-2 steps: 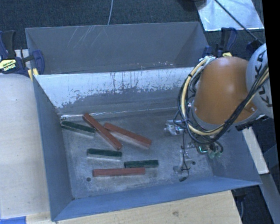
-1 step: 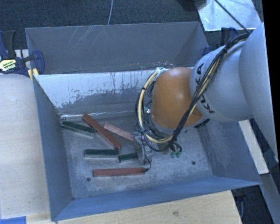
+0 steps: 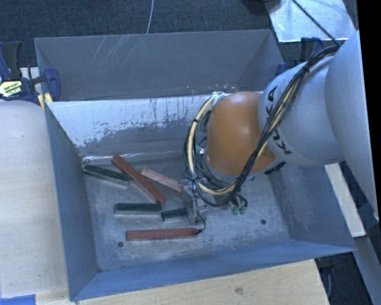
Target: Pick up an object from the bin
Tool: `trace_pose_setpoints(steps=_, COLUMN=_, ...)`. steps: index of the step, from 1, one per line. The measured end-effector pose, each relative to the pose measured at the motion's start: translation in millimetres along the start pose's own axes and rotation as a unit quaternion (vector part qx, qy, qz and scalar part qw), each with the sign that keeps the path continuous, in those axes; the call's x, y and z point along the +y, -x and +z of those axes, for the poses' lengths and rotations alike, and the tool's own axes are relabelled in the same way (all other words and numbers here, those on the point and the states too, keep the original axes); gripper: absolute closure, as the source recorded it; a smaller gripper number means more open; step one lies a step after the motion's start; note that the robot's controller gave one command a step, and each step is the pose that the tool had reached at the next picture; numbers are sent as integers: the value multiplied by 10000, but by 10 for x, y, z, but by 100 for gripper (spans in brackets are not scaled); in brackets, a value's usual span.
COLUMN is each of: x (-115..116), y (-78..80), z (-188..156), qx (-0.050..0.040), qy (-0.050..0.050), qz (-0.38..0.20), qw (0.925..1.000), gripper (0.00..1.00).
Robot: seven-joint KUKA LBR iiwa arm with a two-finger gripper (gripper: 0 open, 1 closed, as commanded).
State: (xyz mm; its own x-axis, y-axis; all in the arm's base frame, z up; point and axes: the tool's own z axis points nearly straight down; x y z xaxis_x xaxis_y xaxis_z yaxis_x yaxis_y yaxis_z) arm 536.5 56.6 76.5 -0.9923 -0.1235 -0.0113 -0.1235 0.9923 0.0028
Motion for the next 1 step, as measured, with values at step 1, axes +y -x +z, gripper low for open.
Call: trace_pose_setpoints(steps=1, x=41, y=-172, z=-529, qx=74, qy=-13, qz=-54, qw=10000, gripper=100)
